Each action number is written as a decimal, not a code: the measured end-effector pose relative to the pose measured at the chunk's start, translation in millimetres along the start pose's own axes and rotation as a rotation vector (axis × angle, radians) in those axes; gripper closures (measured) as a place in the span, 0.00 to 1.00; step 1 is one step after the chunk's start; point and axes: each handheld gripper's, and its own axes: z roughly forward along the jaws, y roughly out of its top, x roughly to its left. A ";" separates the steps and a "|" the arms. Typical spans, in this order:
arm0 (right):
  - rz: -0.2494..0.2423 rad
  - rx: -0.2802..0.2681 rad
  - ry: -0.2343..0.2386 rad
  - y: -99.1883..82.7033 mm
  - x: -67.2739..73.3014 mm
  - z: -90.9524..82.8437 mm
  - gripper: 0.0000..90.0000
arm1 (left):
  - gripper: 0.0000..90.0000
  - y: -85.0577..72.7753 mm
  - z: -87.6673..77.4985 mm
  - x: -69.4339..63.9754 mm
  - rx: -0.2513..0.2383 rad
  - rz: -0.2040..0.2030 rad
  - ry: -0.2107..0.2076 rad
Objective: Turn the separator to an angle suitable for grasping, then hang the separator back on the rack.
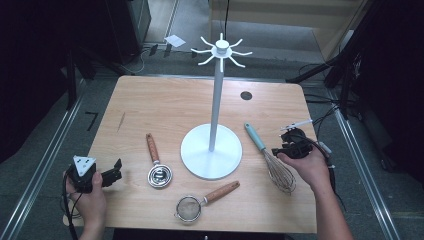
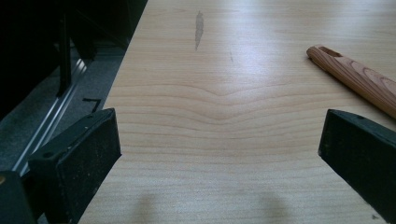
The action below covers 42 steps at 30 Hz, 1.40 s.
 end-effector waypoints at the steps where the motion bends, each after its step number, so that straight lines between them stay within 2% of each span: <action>1: -0.012 0.005 -0.001 2.8 0.8 1.8 0.62 | 0.00 0.1 0.1 0.5 0.000 -0.007 -0.001; 6: -0.021 0.017 0.008 15.8 5.2 8.0 0.63 | 0.00 0.3 0.1 1.5 -0.009 -0.020 0.013; 11: -0.003 0.023 0.011 26.8 7.4 15.8 0.65 | 0.00 0.3 0.1 0.6 -0.011 -0.019 0.017; 15: -0.007 0.057 0.009 34.8 9.1 21.9 0.67 | 0.00 0.3 -0.1 0.6 -0.011 -0.021 0.006; 19: -0.008 0.078 0.013 39.7 9.3 24.3 0.65 | 0.00 0.4 0.5 0.6 -0.007 -0.021 0.003; 20: 0.001 0.081 0.023 41.1 9.5 24.4 0.64 | 0.00 0.5 0.5 0.8 -0.004 -0.025 0.003; 21: 0.031 0.086 0.034 42.8 9.7 24.8 0.65 | 0.00 0.6 0.4 0.9 -0.003 -0.025 0.003; 23: 0.058 0.094 0.035 45.5 10.1 26.5 0.68 | 0.00 0.3 0.3 0.9 -0.011 -0.029 0.003; 28: 0.060 0.114 0.027 50.3 13.7 29.1 0.76 | 0.00 0.1 -0.1 1.5 -0.010 -0.035 -0.007; 33: 0.069 0.122 0.052 51.5 16.4 31.4 0.76 | 0.00 0.7 1.0 1.4 -0.003 -0.039 -0.008; 35: 0.064 0.146 0.060 51.2 16.2 34.0 0.75 | 0.00 0.5 0.7 0.8 -0.005 -0.031 -0.006; 38: 0.046 0.175 0.016 52.1 15.9 40.7 0.73 | 0.00 0.6 1.1 0.7 -0.002 -0.030 -0.005; 42: 0.060 0.224 0.031 56.6 15.9 51.1 0.73 | 0.00 0.7 1.5 0.3 -0.001 -0.027 -0.003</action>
